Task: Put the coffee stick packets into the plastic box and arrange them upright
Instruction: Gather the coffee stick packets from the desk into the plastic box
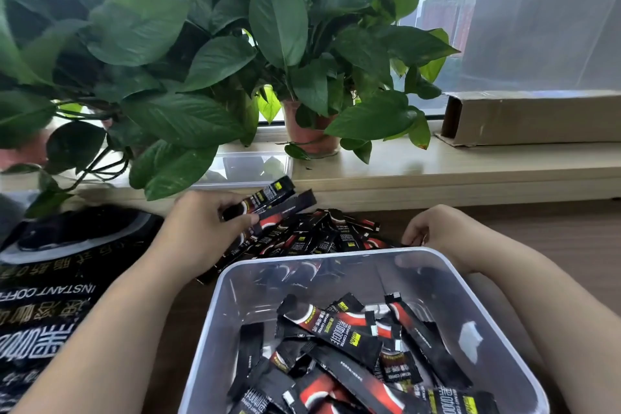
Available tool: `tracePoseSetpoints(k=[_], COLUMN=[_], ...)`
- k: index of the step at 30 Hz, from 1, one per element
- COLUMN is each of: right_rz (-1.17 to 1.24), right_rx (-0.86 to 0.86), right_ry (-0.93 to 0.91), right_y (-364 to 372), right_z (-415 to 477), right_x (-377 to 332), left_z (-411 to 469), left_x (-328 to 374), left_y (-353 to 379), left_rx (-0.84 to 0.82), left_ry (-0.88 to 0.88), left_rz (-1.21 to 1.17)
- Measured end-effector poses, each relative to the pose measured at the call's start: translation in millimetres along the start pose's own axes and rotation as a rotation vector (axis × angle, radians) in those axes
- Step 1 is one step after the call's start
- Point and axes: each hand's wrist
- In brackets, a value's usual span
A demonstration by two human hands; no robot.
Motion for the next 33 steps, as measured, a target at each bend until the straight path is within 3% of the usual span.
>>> tracePoseSetpoints(k=[3,7,12,17,22,27,31,33], right_rz=[-0.007,0.039,0.244,0.496,0.769,1.025,0.889,0.794], right_rx=[0.002,0.055,0.047,-0.018,-0.101,-0.207,-0.438,-0.54], right_ry=[-0.038,-0.07,-0.1,-0.094,-0.122,-0.341,-0.517,-0.577], right_y=[-0.3,-0.6,-3.1,-15.6,-32.5,-49.8,-61.7,-63.1], right_z=[-0.2,0.8,-0.7,-9.6,-18.0,-32.0,-48.6,-53.8], right_x=[0.2,2.2,2.7,-0.1,0.7,2.9,-3.3,-10.4], left_z=[-4.9,-16.0,-30.5,-32.5,-33.6,-36.7,-40.5,-40.7], left_x=[20.2,46.2,63.4,65.0,62.2,65.7,70.2,72.4], left_y=[-8.4,-18.8,-22.1,-12.2,-6.6,-2.7,-0.5,-2.8], left_rx=[-0.003,-0.187,-0.425,-0.548,-0.54,-0.589,-0.668,-0.632], left_ry=[-0.027,-0.002,0.126,0.055,0.062,0.033,-0.034,-0.033], left_rz=[-0.362,-0.698,-0.516,-0.384,-0.304,-0.344,-0.437,-0.45])
Point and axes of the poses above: each hand's wrist, its own z-axis towards the middle knuckle, its own y-axis out of the palm, x = y × z, and after that the axes turned 11 degrees about -z, right-handed
